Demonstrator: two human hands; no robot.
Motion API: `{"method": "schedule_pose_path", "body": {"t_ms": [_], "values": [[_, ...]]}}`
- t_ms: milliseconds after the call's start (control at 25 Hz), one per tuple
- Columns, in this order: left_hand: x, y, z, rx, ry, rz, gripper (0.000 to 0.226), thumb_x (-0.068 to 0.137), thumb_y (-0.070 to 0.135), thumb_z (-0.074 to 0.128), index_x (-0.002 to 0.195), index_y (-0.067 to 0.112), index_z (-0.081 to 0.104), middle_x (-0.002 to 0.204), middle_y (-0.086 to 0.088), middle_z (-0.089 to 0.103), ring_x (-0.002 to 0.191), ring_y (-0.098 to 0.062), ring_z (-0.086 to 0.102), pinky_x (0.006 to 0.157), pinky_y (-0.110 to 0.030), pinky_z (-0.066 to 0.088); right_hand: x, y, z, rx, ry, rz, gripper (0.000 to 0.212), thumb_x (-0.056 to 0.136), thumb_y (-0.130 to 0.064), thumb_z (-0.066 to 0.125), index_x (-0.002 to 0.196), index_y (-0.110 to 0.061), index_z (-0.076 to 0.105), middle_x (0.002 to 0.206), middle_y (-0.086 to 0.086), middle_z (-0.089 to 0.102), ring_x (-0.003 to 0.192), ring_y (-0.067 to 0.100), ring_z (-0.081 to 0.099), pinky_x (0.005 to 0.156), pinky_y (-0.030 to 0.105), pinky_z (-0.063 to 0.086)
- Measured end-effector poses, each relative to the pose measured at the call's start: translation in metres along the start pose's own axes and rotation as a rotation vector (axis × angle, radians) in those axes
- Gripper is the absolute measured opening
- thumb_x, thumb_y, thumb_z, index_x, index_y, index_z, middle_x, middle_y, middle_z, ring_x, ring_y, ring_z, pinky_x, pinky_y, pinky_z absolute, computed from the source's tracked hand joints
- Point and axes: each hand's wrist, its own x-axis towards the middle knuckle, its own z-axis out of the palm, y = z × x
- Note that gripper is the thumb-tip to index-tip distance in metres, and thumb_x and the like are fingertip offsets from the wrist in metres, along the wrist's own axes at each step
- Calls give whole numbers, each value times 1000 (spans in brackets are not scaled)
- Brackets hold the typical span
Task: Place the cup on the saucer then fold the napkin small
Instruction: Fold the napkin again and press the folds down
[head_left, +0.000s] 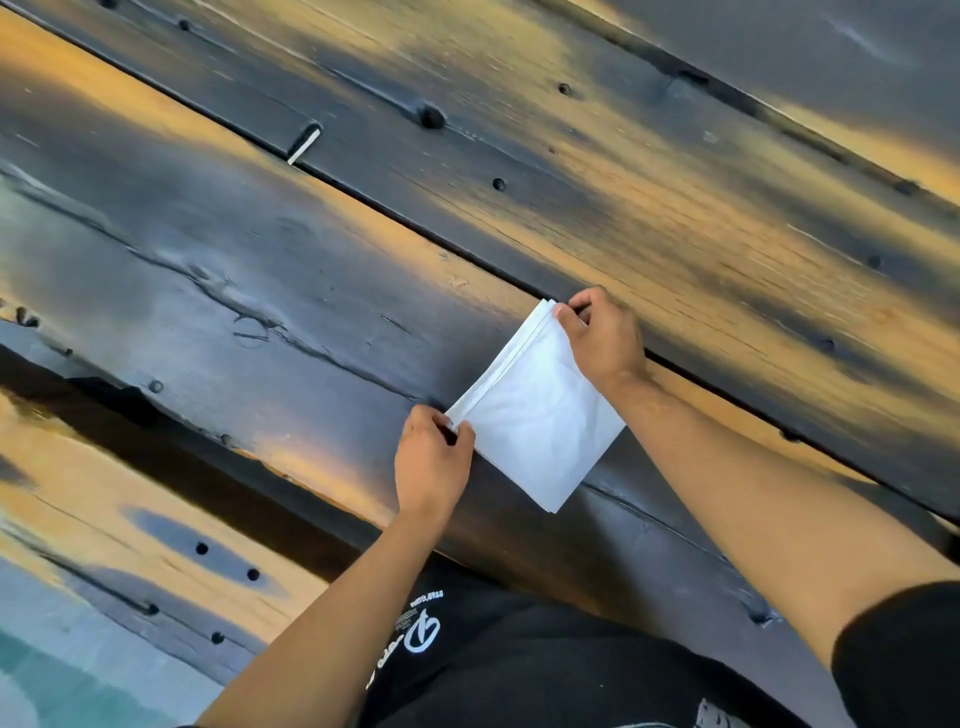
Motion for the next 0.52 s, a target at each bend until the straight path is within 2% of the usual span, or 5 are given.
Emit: {"method": "schedule_pose_path", "body": {"t_ms": [160,280,360,440,520], "values": [[-6,4,8,312,209,481,25,92,26,54,112,12,59,112,-5,58,104,-24,54,90,-39,47,-36,6,-1,-52,287,-113,23,99,-31,48,109,-16,63,110,3,62,106,23,53,104,38,39],[0,17,23,452,19,952,39,96,18,37,120,5,66,132,-15,63,132,-35,54,114,-51,41,-76,13,15,-150,282,-174,27,99,-20,47,120,-12,61,125,7,58,123,25,50,121,44,27],[11,27,33,490,-117,1183,40,96,10,42,128,-1,63,142,-20,58,141,-37,47,120,-52,34,-98,19,27,-215,237,-173,33,98,-13,47,127,-9,59,137,11,56,136,29,46,125,47,18],[28,41,40,530,-189,1277,45,97,7,48,141,-4,52,152,-22,48,147,-36,38,123,-48,28,-113,26,37,-243,224,-117,40,100,-9,46,140,-6,53,151,14,47,148,31,34,126,49,17],[43,55,44,623,-224,1293,52,101,11,37,151,-3,36,160,-21,34,152,-33,27,126,-45,21,-120,32,44,-252,221,-69,47,103,-10,43,149,-4,42,160,14,35,153,32,23,126,49,15]]}}
